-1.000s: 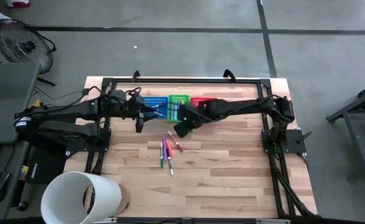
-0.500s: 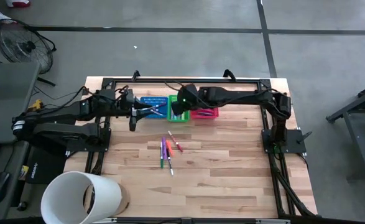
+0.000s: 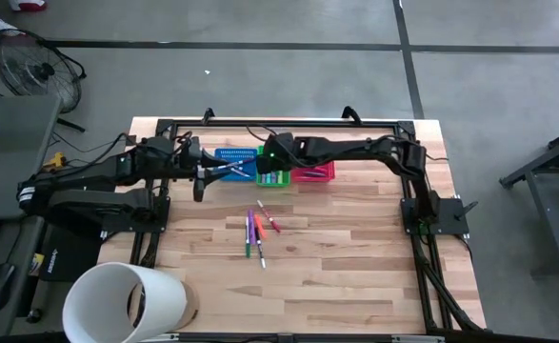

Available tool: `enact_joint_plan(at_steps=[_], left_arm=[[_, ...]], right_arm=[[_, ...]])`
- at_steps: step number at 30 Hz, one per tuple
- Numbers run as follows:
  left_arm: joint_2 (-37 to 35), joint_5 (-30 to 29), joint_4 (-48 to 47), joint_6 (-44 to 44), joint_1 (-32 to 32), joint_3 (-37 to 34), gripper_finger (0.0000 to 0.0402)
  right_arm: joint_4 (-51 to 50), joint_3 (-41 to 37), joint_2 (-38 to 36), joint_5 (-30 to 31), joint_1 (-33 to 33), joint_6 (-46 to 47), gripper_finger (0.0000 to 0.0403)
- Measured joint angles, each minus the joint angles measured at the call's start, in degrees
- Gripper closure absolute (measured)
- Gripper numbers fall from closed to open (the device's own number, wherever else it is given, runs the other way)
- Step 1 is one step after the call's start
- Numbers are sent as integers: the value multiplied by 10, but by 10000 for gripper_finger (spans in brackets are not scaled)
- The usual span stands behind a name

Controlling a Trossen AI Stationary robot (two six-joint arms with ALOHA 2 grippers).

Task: Pick & Place Markers
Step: Put the green highlighter into the green bin, then put the red marker into the blue bin

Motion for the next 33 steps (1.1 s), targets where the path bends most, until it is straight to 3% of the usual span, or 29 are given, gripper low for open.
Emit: enact_joint_plan(at_steps=[18,33], left_arm=[[-26,-9,-52,4,0,0,257],[-32,-8,-58,-1,0,0,257]], right_arm=[[1,0,13,5,10,31,338],[-9,0,13,-16,10,14,281]])
